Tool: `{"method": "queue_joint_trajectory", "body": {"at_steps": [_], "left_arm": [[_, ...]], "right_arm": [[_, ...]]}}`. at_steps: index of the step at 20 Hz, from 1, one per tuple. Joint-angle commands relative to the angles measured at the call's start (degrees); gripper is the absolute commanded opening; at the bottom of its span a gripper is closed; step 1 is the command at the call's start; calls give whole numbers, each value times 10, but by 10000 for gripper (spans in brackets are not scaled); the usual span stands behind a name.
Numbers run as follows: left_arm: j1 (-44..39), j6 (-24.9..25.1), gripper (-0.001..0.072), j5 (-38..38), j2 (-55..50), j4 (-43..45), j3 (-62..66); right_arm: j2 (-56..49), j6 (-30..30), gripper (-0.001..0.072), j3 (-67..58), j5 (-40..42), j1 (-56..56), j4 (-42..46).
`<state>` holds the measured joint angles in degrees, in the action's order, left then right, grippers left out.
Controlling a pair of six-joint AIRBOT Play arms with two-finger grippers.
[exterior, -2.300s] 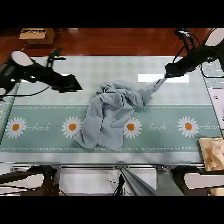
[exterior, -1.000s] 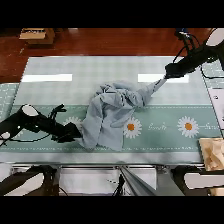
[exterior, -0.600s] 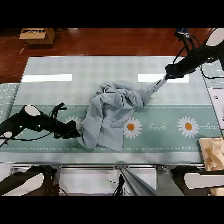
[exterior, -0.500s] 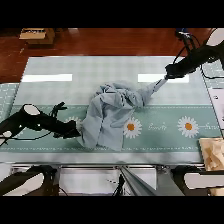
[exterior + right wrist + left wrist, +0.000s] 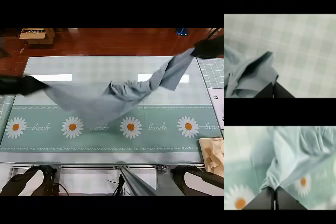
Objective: Fold the shirts.
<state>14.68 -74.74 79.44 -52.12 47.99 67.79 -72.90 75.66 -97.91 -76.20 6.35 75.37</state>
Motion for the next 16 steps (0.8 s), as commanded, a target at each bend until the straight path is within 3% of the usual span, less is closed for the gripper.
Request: {"method": "queue_joint_trajectory", "body": {"at_steps": [1, 4, 6, 13, 16], "left_arm": [[92, -34, 21, -15, 29, 0, 231], [119, -51, 21, -55, 28, 0, 352], [125, -61, 20, -45, 29, 13, 395], [123, -76, 20, 40, 50, 123, 435], [85, -76, 20, 77, 45, 182, 429]], "right_arm": [[99, 15, 13, -37, 87, 33, 2], [186, 33, 13, -47, 149, 54, 4], [231, 41, 13, -47, 138, 65, 21], [330, 58, 13, -47, -37, 64, 67], [338, 52, 13, -46, -83, 61, 80]]}}
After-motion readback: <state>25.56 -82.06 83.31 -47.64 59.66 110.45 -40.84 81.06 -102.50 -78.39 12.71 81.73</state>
